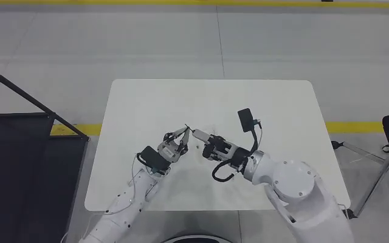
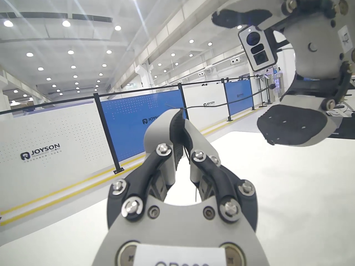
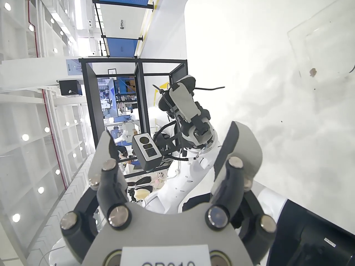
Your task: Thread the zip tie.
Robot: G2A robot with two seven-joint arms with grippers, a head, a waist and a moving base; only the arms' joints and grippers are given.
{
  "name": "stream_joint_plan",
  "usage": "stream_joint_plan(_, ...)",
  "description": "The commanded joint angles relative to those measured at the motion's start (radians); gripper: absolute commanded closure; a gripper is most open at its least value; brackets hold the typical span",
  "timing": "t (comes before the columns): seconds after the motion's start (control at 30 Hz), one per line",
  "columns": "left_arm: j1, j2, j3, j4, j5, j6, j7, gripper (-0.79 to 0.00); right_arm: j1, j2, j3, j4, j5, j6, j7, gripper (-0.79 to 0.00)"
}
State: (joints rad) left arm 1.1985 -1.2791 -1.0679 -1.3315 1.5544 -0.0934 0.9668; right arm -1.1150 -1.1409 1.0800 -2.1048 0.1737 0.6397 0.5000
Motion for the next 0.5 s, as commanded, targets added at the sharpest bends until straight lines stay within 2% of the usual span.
stream_joint_plan(0.0,0.000,0.000,0.000,0.000,0.000,0.000,0.000,0.000,0.010,-0.004,-0.010,0.009,-0.001,0.006,-0.022,0.000)
stream_joint_plan(0.47,0.000,0.000,0.000,0.000,0.000,0.000,0.000,0.000,0.087,-0.029,-0.069,0.064,0.019,0.041,-0.062,0.000)
